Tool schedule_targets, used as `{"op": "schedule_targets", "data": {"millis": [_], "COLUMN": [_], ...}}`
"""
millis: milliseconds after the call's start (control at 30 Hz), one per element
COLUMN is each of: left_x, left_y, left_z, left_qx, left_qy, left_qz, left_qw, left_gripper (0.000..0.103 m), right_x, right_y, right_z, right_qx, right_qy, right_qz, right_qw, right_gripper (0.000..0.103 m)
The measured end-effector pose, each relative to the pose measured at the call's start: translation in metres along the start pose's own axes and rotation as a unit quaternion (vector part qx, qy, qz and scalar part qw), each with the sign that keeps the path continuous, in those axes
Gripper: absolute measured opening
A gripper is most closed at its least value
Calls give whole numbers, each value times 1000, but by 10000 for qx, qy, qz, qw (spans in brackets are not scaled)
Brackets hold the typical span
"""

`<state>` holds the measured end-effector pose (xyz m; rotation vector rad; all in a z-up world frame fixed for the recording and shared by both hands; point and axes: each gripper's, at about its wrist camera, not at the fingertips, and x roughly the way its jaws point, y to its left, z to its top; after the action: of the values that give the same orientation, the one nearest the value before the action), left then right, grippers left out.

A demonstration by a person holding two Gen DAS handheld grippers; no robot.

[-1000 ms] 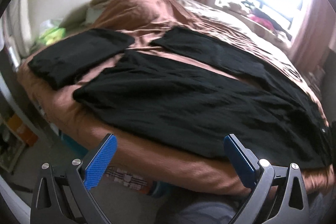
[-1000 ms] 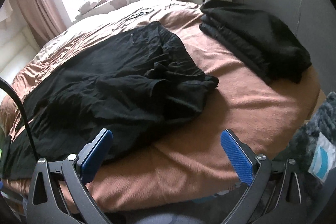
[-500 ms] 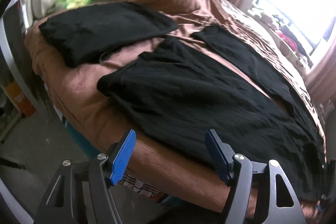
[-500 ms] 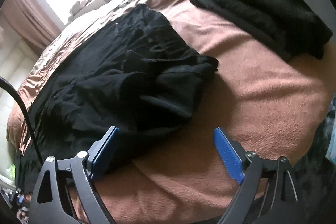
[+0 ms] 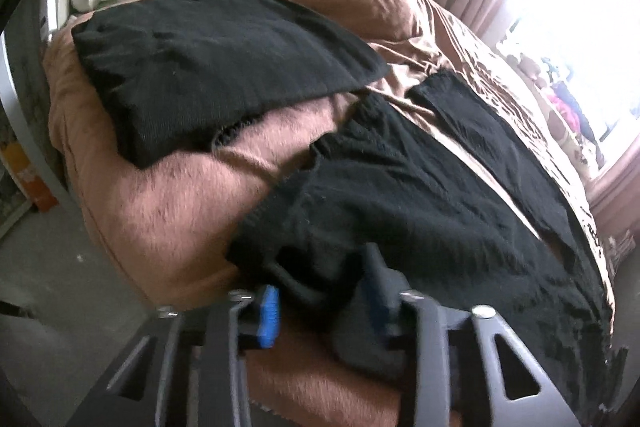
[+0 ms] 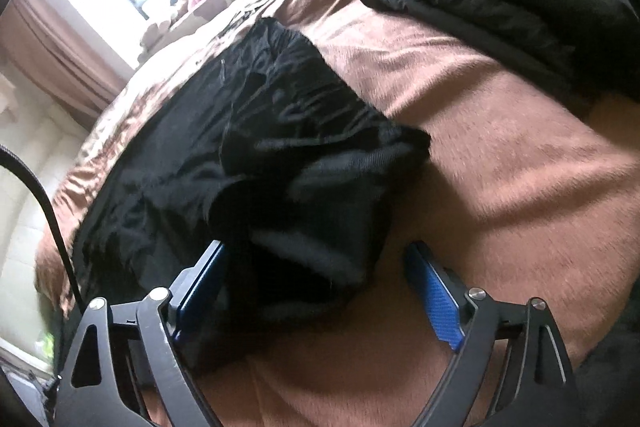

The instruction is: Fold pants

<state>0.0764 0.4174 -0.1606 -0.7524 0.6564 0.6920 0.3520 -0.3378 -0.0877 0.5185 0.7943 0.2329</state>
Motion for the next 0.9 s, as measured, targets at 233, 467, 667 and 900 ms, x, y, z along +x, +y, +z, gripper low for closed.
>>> {"op": "schedule_targets", "data": {"millis": [233, 467, 667, 900], "left_x": [-4, -26, -49, -71], "left_y": [-5, -16, -31, -52], "left_z": [12, 28, 45, 71], "left_qx": [-6, 83, 174, 276], "left_qy": [-206, -464, -745, -945], "left_qz": [-4, -87, -170, -337], "left_qw": [9998, 9989, 9969, 9946], "left_gripper": [8, 6, 6, 5], "right_x": [12, -3, -34, -48], "right_y": [-25, -39, -36, -26], "right_z": [13, 12, 14, 14], "right_qx": [576, 879, 840, 850], "right_qy": [-64, -229, -583, -734], "right_qz": [547, 939, 848, 929], "right_qw": [9968, 9914, 9911, 9893], "right_gripper": [39, 4, 1, 1]}}
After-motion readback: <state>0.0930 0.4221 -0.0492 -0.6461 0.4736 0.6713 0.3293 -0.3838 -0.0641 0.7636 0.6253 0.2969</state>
